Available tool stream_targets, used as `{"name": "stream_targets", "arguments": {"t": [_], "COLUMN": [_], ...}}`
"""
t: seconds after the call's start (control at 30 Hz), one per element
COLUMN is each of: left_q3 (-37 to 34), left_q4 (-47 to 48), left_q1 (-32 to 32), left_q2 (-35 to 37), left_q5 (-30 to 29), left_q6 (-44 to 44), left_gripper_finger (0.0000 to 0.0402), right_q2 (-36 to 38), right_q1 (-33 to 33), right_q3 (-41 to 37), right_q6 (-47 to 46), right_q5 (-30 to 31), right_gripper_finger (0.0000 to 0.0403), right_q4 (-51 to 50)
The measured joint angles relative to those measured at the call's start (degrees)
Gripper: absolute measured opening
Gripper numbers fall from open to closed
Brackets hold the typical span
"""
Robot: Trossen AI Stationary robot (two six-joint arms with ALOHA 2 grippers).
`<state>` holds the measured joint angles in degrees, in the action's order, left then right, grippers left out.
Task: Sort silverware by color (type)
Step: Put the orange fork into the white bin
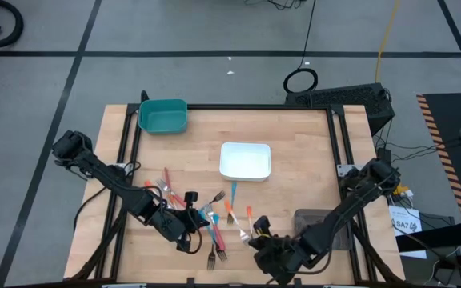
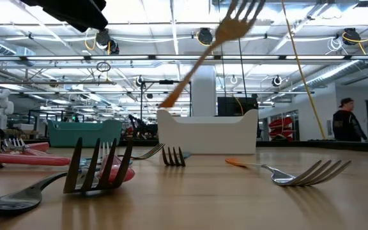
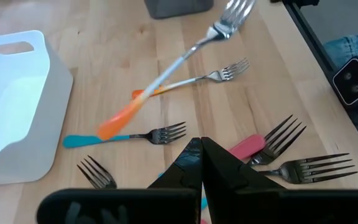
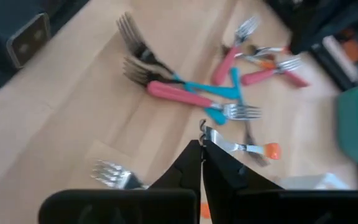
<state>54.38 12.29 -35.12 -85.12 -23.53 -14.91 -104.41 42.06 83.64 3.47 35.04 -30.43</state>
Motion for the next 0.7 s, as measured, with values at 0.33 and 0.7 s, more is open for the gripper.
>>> {"name": "stream_targets", "arguments": {"t": [0.33,0.7], "left_q3": [0.0,0.0], "left_q4": [-0.5,-0.6], "left_q1": [0.2,0.4], "left_q2": [0.0,0.0], "left_q5": [-3.9,-12.7], "left_q6": [0.2,0.0], "left_gripper_finger": [0.0008,0.0008], "right_q2": [0.1,0.1], "right_q1": [3.6,7.2], "right_q3": [0.0,0.0], "right_q6": [9.7,19.3], "right_q5": [8.8,16.4], "right_gripper_finger": [0.0,0.0], "right_q4": [-2.7,-2.9]}}
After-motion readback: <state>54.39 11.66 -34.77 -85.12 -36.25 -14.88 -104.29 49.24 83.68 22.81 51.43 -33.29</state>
